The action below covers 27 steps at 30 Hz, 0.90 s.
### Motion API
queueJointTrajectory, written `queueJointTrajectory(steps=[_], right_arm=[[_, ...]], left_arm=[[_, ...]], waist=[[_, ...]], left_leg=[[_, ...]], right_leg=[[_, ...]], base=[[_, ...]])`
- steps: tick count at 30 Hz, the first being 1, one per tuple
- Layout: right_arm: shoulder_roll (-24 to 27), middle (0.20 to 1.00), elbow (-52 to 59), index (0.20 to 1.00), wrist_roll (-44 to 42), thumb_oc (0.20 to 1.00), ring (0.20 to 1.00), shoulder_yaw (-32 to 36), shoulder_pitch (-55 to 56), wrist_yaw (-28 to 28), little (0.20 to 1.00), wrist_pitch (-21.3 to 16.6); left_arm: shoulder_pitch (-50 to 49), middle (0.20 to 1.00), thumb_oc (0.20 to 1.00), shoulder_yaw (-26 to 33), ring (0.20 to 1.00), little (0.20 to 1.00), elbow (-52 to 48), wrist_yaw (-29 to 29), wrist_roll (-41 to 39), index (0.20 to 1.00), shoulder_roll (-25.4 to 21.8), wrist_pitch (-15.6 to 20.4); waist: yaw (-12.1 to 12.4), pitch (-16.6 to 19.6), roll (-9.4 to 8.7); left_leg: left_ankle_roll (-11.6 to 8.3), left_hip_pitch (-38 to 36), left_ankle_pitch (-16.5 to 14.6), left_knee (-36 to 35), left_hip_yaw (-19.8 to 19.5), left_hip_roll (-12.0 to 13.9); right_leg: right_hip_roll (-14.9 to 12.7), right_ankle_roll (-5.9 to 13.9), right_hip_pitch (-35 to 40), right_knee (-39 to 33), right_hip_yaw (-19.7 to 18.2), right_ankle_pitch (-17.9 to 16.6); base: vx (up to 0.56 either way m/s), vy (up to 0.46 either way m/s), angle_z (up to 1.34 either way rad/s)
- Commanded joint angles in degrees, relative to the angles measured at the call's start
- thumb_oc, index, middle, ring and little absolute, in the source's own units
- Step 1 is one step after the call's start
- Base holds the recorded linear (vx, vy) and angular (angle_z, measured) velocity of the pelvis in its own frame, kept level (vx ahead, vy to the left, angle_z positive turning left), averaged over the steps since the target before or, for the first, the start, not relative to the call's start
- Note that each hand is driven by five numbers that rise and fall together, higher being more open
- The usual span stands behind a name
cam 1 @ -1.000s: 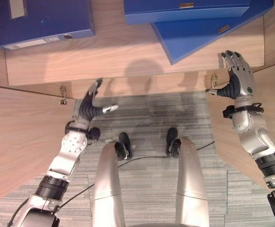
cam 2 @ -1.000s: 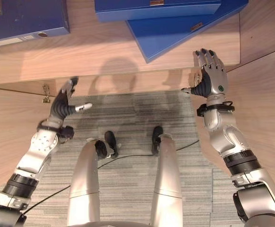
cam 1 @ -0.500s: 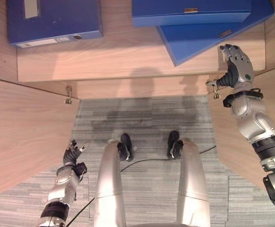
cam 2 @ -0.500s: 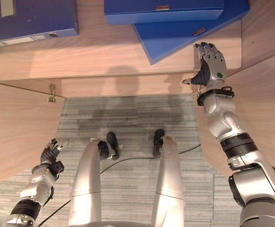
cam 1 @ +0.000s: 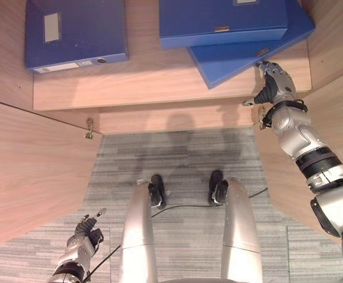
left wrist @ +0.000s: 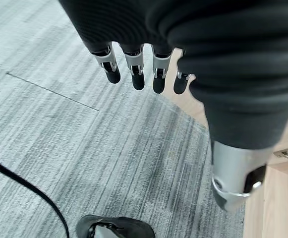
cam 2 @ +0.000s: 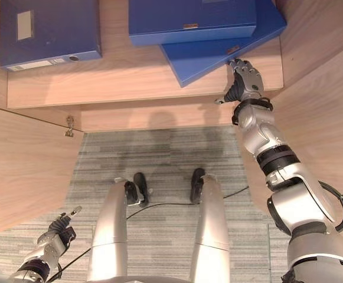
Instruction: Put the empty folder in the office cabinet
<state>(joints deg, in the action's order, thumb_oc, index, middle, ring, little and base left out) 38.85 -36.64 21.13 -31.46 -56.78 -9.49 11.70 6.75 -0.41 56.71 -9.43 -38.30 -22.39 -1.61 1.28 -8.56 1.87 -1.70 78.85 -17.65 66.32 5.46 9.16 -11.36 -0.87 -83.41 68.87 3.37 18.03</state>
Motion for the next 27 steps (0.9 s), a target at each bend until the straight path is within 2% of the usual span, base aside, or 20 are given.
queueJointTrajectory(steps=[1,9,12,15,20,27], right_arm=[[-17.54,1.0,-1.85,1.0,-12.11,1.0,1.0,-14.49,0.18,16.26,1.0,-6.41],[-25.95,1.0,-4.4,1.0,-17.0,1.0,1.0,-18.69,-5.89,17.26,1.0,-8.27],[-27.19,1.0,-4.32,1.0,-18.3,1.0,1.0,-19.43,-8.54,17.11,1.0,-8.89],[-28.65,1.0,-5.27,1.0,-18.9,1.0,1.0,-19.78,-13.32,14.69,1.0,-10.17],[-27.83,1.0,-4.36,1.0,-21.62,1.0,1.0,-19.1,-18.04,12.12,1.0,-11.14],[-22.72,1.0,-6.78,1.0,-31.53,1.0,1.0,-15.56,-20.21,8.84,1.0,-12.23]], left_arm=[[3.64,1.0,1.0,0.34,1.0,1.0,2.28,-0.52,-2.72,1.0,-0.46,1.21],[4.86,1.0,1.0,-2.17,1.0,1.0,1.99,-0.57,-4.53,1.0,-0.26,2.01],[4.94,1.0,1.0,-2.57,1.0,1.0,2.27,-0.34,-4.8,1.0,-0.52,2.32],[5.1,1.0,1.0,-3.04,1.0,1.0,4.34,-0.36,-4.98,1.0,-1.22,2.63],[5.1,1.0,1.0,-2.74,1.0,1.0,7.25,-0.22,-4.84,1.0,-2.05,2.79],[4.2,1.0,1.0,-2.46,1.0,1.0,8.71,0.44,-4.34,1.0,-2.4,2.98]], waist=[[3.97,-5.33,1.14],[5.19,-5.03,1.63],[5.53,-4.87,1.75],[6.26,-4.51,1.88],[6.49,-4.12,1.71],[6.64,-4.16,1.72]], left_leg=[[3.76,2.76,0.99,-1.96,-0.96,-2.49],[3.67,2.96,1.04,-1.69,-1.05,-2.69],[3.65,3.12,1.17,-1.73,-1.09,-2.79],[3.6,3.21,1.29,-1.69,-1.05,-2.85],[3.58,3.3,1.36,-1.54,-1.09,-2.94],[3.47,3.0,1.78,-2.05,-1.28,-3.18]], right_leg=[[-2.07,0.51,0.12,-2.2,-1.06,-1.28],[-2.24,0.41,0.02,-1.92,-1.07,-1.14],[-2.25,0.37,-0.13,-1.85,-1.07,-1.1],[-2.4,0.37,-0.23,-1.65,-1.11,-1.12],[-2.45,0.31,-0.36,-1.23,-1.07,-1.06],[-2.88,0.36,0.0,-1.33,-0.81,-1.21]], base=[[0.0,0.0,0.0],[0.01,0.003,-0.07],[0.01,0.003,-0.09],[0.01,0.005,-0.04],[0.02,0.003,0.21],[0.0,0.003,0.18]])
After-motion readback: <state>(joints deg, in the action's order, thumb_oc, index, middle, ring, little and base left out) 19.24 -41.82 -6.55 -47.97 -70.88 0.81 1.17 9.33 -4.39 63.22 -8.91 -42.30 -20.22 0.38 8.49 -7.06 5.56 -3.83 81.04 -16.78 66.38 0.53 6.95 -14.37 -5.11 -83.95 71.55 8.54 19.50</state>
